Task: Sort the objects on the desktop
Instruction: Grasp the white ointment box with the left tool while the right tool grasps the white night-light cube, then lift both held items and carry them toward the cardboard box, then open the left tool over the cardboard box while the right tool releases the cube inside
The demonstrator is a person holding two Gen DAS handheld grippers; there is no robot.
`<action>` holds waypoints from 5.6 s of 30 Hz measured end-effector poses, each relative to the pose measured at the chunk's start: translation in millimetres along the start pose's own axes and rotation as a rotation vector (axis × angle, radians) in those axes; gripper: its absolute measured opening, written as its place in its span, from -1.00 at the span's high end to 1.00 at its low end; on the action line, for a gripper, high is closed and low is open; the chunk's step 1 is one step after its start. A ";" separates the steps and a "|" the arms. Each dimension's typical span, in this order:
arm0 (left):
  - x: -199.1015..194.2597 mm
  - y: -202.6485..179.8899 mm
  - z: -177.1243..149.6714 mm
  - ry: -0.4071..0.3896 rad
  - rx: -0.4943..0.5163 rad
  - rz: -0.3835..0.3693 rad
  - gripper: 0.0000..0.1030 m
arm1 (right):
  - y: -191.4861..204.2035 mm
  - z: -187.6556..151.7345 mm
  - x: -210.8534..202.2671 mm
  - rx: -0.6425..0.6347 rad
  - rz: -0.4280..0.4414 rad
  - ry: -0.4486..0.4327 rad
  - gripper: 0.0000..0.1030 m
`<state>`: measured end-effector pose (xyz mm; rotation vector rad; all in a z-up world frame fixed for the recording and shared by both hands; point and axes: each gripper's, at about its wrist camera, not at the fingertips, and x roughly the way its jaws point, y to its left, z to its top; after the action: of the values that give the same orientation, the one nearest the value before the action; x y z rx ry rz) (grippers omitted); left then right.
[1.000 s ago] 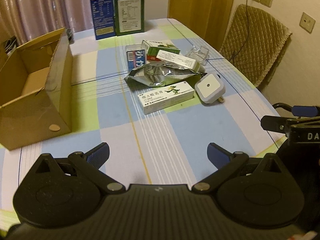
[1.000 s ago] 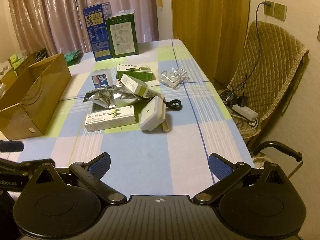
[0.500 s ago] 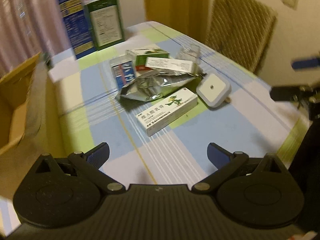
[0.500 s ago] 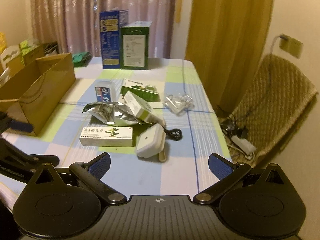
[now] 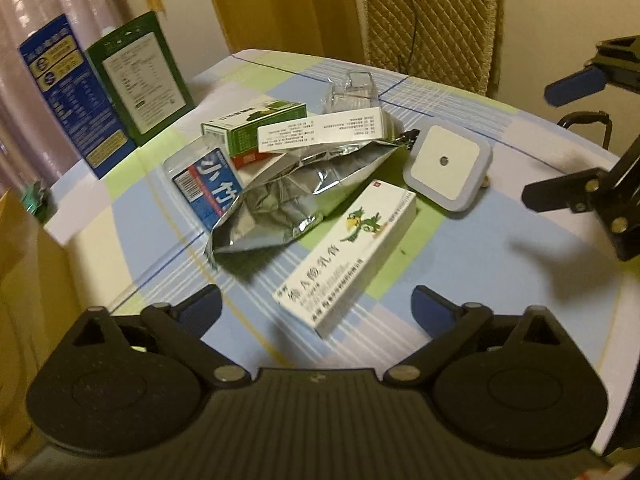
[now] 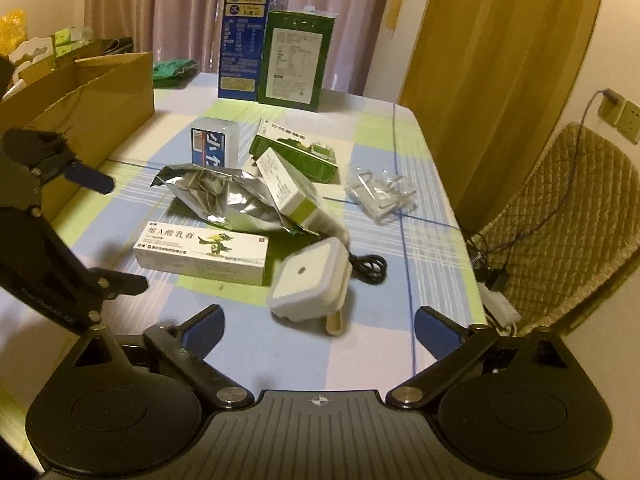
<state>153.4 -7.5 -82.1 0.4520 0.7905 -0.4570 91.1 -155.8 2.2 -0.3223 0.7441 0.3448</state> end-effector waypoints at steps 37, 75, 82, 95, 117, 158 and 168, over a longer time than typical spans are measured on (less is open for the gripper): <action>11.9 -15.1 -16.8 0.019 -0.220 -0.001 0.02 | 21.0 -8.8 77.6 -0.121 -0.097 0.011 -0.24; 22.0 -20.6 -10.5 0.050 -0.292 0.017 0.33 | 30.2 -33.0 50.1 -0.039 -0.136 -0.017 -0.23; 15.8 -22.8 -12.3 0.054 -0.312 0.017 0.37 | 24.7 -32.6 48.0 0.017 -0.132 -0.021 -0.21; -18.4 -15.5 -12.0 0.034 -0.400 0.023 0.37 | 15.1 -27.4 29.4 0.114 -0.091 -0.063 -0.21; -172.7 100.4 -25.0 -0.094 -0.512 0.244 0.37 | 92.6 87.0 -38.4 0.078 0.151 -0.276 -0.21; -196.3 240.5 -132.0 -0.079 -0.680 0.398 0.34 | 267.7 169.1 49.9 -0.047 0.442 -0.206 -0.37; -221.1 217.3 -130.4 -0.112 -0.685 0.405 0.15 | 226.6 161.8 10.1 -0.016 0.388 -0.267 -0.54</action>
<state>61.6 287.7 50.1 -0.0594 0.6751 0.1735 101.1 114.1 70.3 -0.1403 0.5375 0.7458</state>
